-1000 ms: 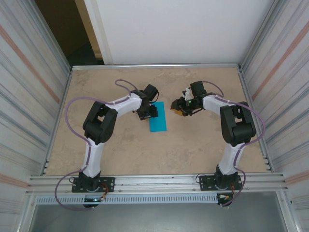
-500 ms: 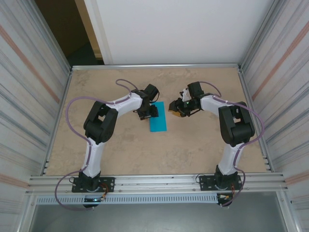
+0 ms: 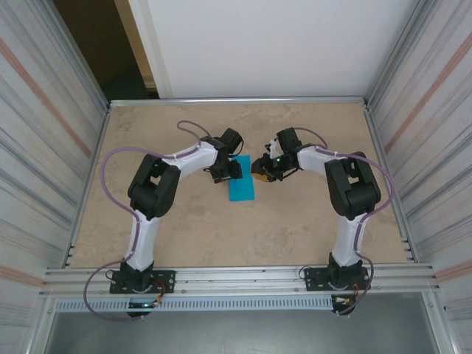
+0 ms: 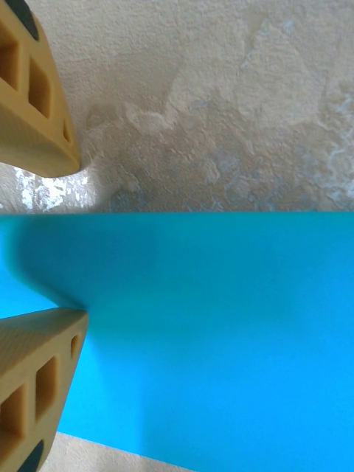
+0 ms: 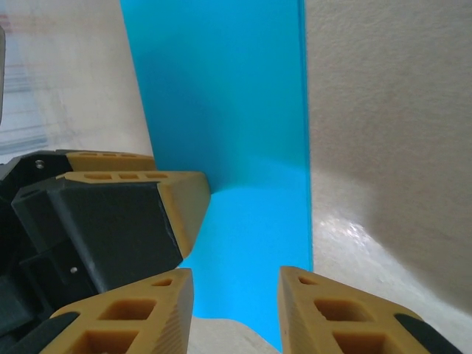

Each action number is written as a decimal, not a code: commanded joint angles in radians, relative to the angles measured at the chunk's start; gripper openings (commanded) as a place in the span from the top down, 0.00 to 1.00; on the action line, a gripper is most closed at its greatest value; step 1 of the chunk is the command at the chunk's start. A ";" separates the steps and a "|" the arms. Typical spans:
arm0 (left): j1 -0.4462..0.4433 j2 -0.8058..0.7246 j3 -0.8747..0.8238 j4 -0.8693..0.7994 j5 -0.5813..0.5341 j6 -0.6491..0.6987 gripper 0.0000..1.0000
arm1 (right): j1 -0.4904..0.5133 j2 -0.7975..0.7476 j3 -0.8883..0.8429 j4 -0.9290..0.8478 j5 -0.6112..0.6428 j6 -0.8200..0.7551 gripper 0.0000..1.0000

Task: Fold a paper plane with a square sheet of paper (pick it up from the middle)
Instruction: Hold the square sheet of paper at the center of the table.

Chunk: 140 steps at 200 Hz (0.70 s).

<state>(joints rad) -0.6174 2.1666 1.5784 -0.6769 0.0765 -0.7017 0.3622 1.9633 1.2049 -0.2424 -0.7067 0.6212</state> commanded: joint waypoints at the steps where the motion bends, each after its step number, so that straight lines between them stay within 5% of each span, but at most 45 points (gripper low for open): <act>1: -0.027 0.182 -0.090 -0.035 0.051 0.012 0.46 | 0.019 0.044 0.044 0.020 -0.024 0.029 0.72; 53: -0.027 0.183 -0.093 -0.033 0.053 0.011 0.46 | 0.027 0.115 0.100 0.018 -0.008 0.048 0.91; 140: -0.027 0.170 -0.114 -0.013 0.071 0.004 0.46 | 0.026 0.183 0.076 -0.056 0.088 0.013 0.94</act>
<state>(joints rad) -0.6174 2.1662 1.5757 -0.6750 0.0776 -0.7021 0.3866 2.1056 1.2869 -0.2390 -0.6949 0.6495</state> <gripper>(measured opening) 0.540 0.062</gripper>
